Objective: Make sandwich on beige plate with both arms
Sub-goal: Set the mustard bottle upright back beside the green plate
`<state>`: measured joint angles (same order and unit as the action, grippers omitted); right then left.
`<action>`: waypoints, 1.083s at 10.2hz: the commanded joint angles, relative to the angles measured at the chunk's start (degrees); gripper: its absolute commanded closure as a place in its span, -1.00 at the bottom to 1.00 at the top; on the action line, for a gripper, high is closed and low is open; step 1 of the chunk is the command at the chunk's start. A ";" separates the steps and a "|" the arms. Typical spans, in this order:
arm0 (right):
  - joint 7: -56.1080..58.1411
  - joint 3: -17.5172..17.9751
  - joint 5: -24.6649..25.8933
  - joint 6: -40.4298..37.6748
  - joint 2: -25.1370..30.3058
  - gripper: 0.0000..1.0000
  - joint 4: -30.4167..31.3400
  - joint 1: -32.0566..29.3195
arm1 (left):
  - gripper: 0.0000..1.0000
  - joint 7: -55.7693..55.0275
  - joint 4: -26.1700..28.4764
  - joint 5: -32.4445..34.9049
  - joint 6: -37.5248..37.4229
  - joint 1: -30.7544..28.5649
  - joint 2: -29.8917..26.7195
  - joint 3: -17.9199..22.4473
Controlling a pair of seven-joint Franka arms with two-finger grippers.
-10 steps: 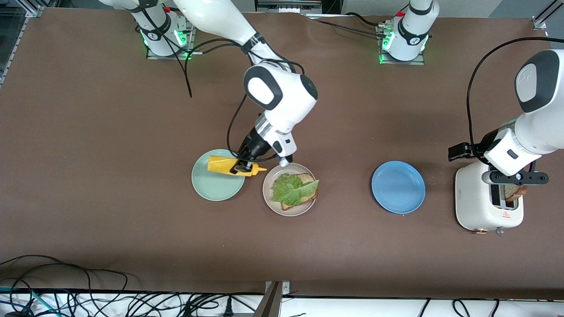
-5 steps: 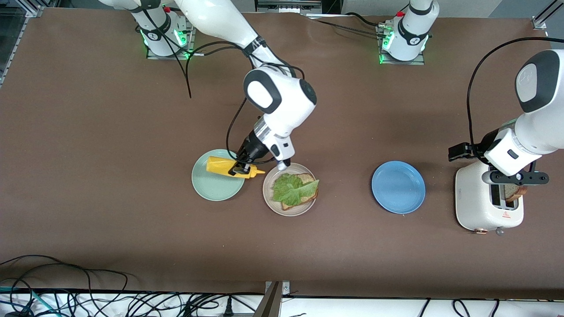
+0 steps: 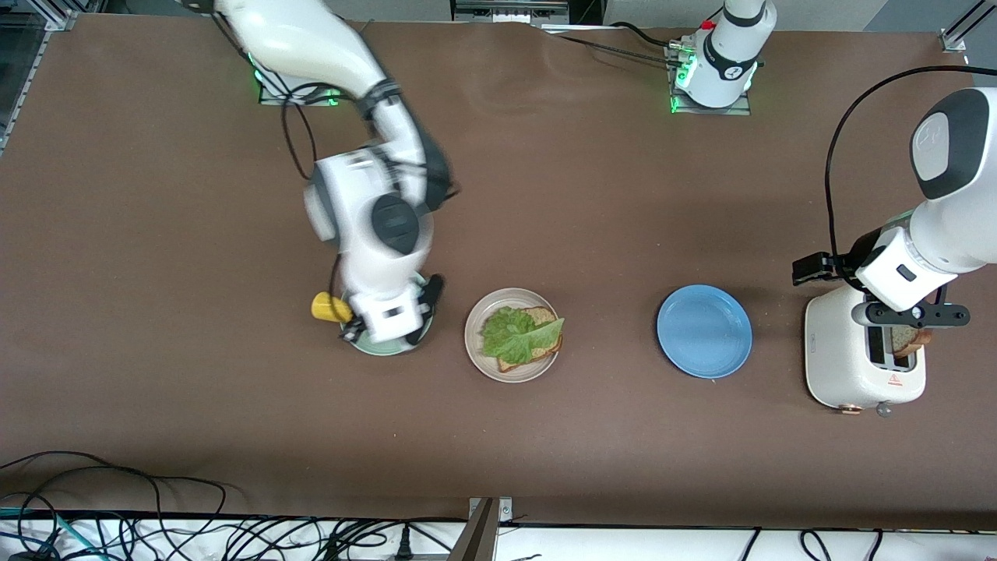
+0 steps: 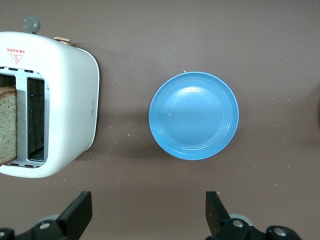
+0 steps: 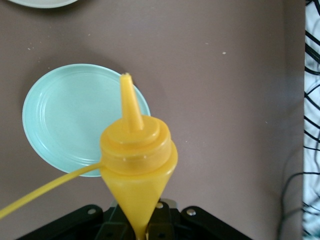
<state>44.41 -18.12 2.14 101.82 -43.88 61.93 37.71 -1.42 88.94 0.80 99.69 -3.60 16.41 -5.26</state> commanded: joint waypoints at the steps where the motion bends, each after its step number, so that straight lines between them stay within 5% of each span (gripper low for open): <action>1: 7.68 0.54 -10.63 0.04 2.73 1.00 0.38 -6.40 | -1.00 0.72 0.18 -0.71 -0.55 -0.36 -0.33 -0.19; 7: 35.94 -0.16 -44.45 -0.66 2.74 1.00 7.84 -20.81 | -1.00 0.72 0.09 -0.71 -0.55 -0.36 -0.33 -0.28; 11: 53.70 -0.16 -55.21 -10.48 2.57 1.00 10.22 -27.67 | -1.00 1.24 0.00 -0.36 -0.37 -0.36 -0.24 -0.01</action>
<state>91.11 -18.77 -49.72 94.99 -42.59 70.55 12.31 -1.42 88.94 0.80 99.69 -3.65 16.41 -5.30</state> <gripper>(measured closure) 0.925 0.000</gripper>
